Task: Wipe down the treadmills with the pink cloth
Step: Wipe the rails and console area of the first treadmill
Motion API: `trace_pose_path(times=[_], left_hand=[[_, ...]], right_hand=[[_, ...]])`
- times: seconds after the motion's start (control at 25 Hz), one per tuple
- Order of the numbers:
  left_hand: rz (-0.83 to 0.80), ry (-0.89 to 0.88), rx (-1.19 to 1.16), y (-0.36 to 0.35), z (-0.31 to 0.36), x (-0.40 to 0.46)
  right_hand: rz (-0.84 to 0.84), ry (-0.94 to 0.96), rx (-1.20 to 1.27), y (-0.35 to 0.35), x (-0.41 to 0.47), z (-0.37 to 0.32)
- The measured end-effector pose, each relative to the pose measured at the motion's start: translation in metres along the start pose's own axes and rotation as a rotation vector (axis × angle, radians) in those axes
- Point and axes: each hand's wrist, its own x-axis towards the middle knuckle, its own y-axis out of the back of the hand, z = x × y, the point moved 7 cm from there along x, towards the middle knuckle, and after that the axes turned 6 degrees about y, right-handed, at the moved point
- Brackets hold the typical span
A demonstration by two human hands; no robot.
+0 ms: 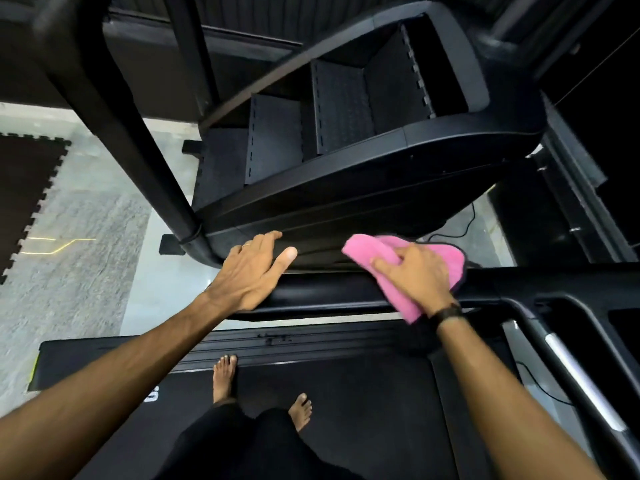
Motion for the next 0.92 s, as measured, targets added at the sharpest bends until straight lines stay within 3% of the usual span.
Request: trace_pose_path(times=[0.08,0.16,0.28,0.36,0.44,0.52,0.56,0.64,0.68,0.8,0.84,0.92], left_hand=[[-0.018,0.026,0.008,-0.001,-0.003,0.001],[-0.029,0.034,0.041,-0.003,-0.004,0.002],[-0.031,0.035,0.022,-0.004,-0.003,0.008],[-0.030,0.039,-0.021,-0.003,-0.004,0.011],[-0.051,0.011,-0.004,-0.005,-0.001,0.011],[-0.082,-0.017,0.017,-0.010,0.005,0.013],[-0.096,-0.024,0.009,-0.013,0.007,0.017],[-0.128,0.008,-0.050,-0.019,0.010,0.027],[-0.141,0.050,-0.094,-0.021,0.008,0.031],[-0.117,0.144,-0.216,-0.018,-0.003,0.036],[-0.102,0.147,-0.240,-0.016,-0.004,0.036],[-0.092,0.145,-0.270,-0.015,-0.004,0.035]], right_hand=[[-0.163,-0.132,-0.055,-0.010,0.034,0.006],[-0.211,-0.019,-0.108,-0.029,0.050,-0.045],[-0.018,0.295,0.009,-0.033,0.003,-0.101],[0.074,0.367,0.126,-0.017,-0.033,-0.077],[0.042,0.211,0.125,-0.002,-0.020,-0.022],[-0.149,-0.064,-0.001,-0.009,0.027,0.012],[-0.279,-0.123,-0.047,-0.020,0.050,0.009],[-0.452,-0.065,-0.070,-0.050,0.075,-0.036],[-0.467,0.025,-0.065,-0.062,0.074,-0.061],[-0.207,0.260,0.078,-0.035,0.021,-0.085],[-0.168,0.227,0.116,-0.022,0.011,-0.067],[-0.261,0.043,0.063,-0.016,0.027,-0.020]])
